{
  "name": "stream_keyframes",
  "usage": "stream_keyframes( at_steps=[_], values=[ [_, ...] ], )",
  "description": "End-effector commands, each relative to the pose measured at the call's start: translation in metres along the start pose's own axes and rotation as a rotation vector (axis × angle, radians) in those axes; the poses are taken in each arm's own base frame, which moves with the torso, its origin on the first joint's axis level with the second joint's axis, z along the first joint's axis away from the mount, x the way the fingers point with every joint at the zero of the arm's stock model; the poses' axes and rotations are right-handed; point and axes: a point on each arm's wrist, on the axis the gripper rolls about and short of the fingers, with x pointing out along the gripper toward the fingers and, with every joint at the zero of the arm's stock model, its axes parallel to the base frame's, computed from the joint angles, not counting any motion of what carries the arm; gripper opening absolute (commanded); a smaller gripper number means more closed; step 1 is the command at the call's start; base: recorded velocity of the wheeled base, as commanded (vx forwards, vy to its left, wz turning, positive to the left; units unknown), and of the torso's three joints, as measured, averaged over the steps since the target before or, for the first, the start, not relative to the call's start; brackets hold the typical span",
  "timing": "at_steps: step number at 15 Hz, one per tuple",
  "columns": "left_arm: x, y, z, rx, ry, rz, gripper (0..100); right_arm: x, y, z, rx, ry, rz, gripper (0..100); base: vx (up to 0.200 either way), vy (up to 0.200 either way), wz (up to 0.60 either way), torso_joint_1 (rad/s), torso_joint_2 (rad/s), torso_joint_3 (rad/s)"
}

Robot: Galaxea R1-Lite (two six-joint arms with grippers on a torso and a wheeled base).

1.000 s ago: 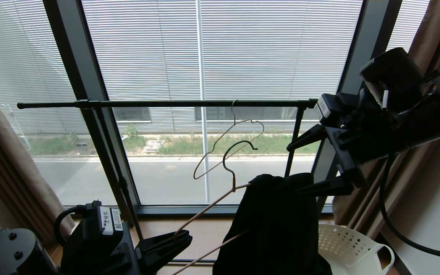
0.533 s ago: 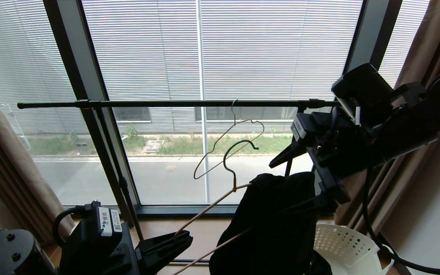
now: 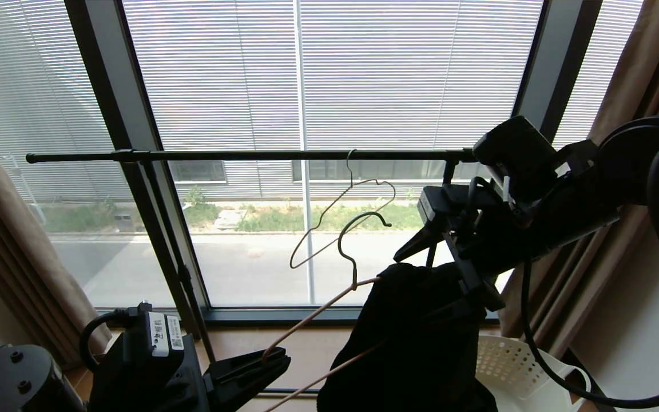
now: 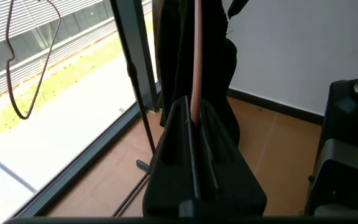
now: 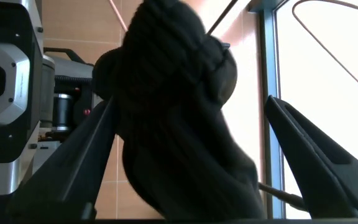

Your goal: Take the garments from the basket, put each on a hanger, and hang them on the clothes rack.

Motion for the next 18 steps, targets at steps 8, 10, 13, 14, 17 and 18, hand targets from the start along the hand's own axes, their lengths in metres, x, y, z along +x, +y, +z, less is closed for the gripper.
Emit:
stream_keyframes(
  at_steps=[8, 10, 13, 14, 17, 18],
  values=[
    [0.000, -0.001, 0.000, 0.002, -0.001, -0.002, 0, 0.026, -0.006, 0.005, -0.002, 0.010, 0.052, 100, 0.000, 0.000, 0.00, 0.000, 0.00, 0.000],
    [0.000, -0.001, 0.000, 0.003, -0.001, -0.005, 0, 0.028, -0.002, 0.009, -0.005, 0.008, 0.060, 100, 0.000, 0.000, 0.00, 0.000, 0.00, 0.000],
    [0.000, -0.001, 0.000, 0.003, -0.001, -0.005, 0, 0.030, 0.000, 0.011, -0.008, 0.009, 0.070, 0, 0.000, 0.000, 0.00, 0.000, 0.00, 0.000],
    [0.000, -0.001, 0.000, 0.003, -0.001, -0.005, 0, 0.030, 0.000, 0.011, -0.008, 0.009, 0.070, 0, 0.000, 0.000, 0.00, 0.000, 0.00, 0.000],
    [0.000, -0.001, 0.000, 0.002, 0.001, -0.002, 0, 0.028, 0.003, 0.011, -0.008, 0.009, 0.070, 0, 0.000, 0.000, 0.00, 0.000, 0.00, 0.000],
    [0.000, 0.000, 0.000, 0.002, 0.001, 0.000, 0, 0.027, 0.003, 0.012, -0.009, 0.008, 0.069, 0, 0.000, 0.000, 0.00, 0.000, 0.00, 0.000]
  ],
)
